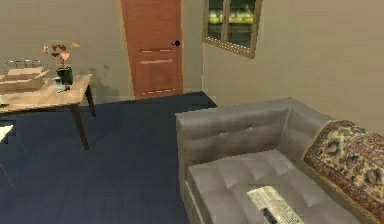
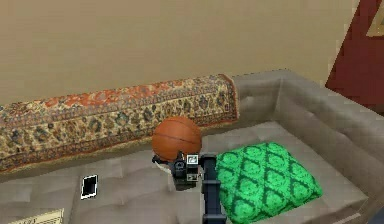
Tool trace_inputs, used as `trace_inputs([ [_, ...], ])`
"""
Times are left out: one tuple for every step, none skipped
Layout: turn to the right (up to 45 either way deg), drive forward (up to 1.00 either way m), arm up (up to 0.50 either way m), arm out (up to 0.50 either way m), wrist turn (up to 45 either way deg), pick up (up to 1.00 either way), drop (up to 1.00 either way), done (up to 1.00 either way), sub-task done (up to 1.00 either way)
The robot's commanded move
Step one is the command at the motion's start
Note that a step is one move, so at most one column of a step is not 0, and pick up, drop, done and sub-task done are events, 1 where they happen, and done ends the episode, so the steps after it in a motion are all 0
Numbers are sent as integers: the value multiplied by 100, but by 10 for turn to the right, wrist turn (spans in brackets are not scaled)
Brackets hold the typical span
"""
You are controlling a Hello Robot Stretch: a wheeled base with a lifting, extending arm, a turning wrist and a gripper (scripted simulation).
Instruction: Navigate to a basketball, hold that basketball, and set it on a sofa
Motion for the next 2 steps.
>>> trace_inputs([
  [0, 0, 0, 0, 0, 0, 100, 0, 0],
  [0, 0, 10, 0, 0, 0, 0, 0, 0],
])
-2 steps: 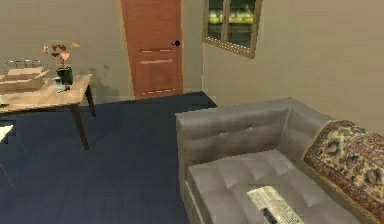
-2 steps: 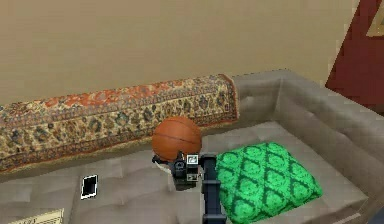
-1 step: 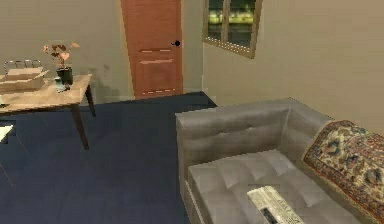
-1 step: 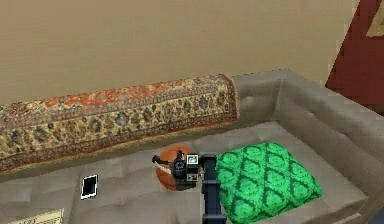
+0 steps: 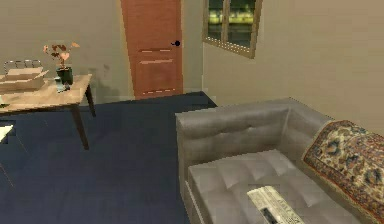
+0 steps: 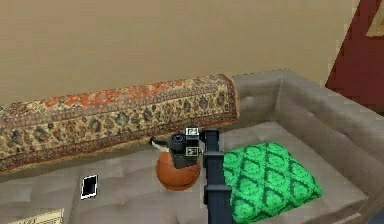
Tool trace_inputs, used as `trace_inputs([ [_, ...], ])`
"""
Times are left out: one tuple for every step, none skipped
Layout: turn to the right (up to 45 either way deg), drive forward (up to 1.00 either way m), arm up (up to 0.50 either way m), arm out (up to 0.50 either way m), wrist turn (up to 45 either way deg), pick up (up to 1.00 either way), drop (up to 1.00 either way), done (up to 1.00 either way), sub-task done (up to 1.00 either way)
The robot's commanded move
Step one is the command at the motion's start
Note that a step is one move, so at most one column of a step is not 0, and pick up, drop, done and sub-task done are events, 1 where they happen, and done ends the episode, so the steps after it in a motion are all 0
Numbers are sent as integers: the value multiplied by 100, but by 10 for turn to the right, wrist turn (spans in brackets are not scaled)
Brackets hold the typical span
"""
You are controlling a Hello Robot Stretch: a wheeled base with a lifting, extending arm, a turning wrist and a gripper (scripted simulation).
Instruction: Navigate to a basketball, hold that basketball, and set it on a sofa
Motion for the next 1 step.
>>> trace_inputs([
  [0, 0, 0, -8, 0, 0, 0, 0, 0],
])
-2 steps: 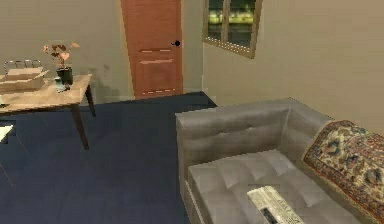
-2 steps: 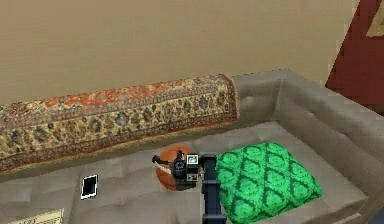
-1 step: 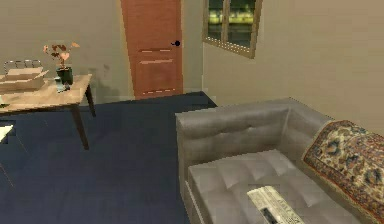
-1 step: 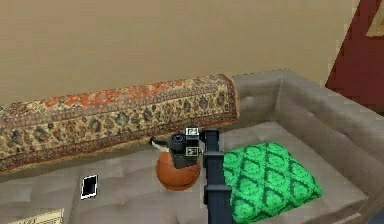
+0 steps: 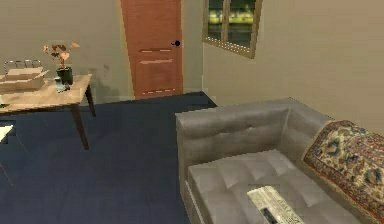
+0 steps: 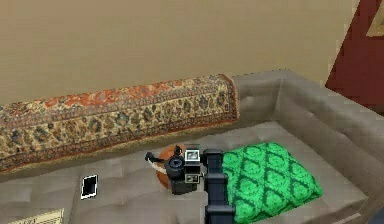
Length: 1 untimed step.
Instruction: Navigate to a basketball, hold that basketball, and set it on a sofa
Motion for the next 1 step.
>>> trace_inputs([
  [0, 0, 0, 0, 0, 0, 0, 100, 0],
])
